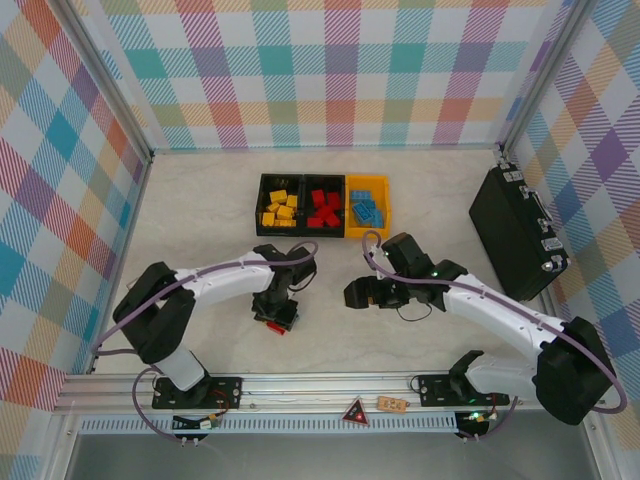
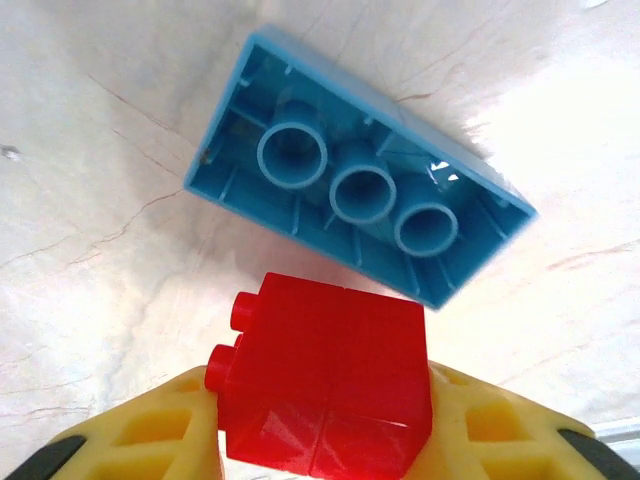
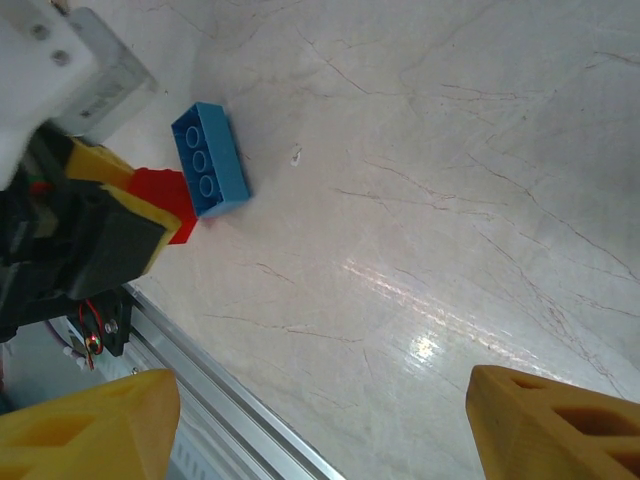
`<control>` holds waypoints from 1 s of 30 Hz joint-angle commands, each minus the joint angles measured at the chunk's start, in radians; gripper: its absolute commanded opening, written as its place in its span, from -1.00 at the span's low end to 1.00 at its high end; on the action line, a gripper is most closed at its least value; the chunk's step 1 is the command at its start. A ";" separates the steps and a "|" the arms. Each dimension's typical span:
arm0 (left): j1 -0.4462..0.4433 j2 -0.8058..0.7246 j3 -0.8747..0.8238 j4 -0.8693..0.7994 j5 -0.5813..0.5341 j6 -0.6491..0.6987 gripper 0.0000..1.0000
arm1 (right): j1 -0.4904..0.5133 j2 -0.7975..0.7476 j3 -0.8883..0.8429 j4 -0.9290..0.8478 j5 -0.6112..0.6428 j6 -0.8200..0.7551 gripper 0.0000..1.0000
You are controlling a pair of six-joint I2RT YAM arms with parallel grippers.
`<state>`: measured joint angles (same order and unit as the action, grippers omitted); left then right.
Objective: Sort the legos into containers by color
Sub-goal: Pick up the lego from the middle-left of the table, then place the lego in the container.
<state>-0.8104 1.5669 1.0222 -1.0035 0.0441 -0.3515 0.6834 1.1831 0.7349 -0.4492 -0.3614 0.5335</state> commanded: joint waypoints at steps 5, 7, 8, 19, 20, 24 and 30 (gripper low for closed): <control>-0.012 -0.074 0.115 -0.058 -0.018 -0.030 -0.49 | 0.007 -0.017 0.047 -0.001 -0.020 -0.017 0.51; -0.011 -0.074 0.151 -0.054 -0.039 -0.031 -0.49 | 0.007 -0.031 0.051 0.002 -0.015 -0.012 0.51; -0.009 -0.071 0.172 -0.049 -0.051 -0.033 -0.49 | 0.007 -0.037 0.054 0.005 -0.011 -0.008 0.51; 0.036 0.048 0.380 0.075 -0.057 -0.050 -0.49 | -0.012 -0.080 0.110 -0.002 0.134 0.043 0.51; 0.038 0.066 0.405 0.082 -0.061 -0.050 -0.49 | -0.018 -0.079 0.118 -0.006 0.144 0.046 0.51; 0.053 0.155 0.505 0.095 -0.095 -0.047 -0.50 | -0.041 -0.065 0.146 -0.009 0.177 0.054 0.51; 0.099 0.286 0.662 0.125 -0.116 -0.037 -0.50 | -0.066 -0.040 0.160 0.000 0.200 0.069 0.51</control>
<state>-0.7364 1.8137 1.6154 -0.9035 -0.0467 -0.3923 0.6262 1.1259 0.8703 -0.4488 -0.1894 0.5869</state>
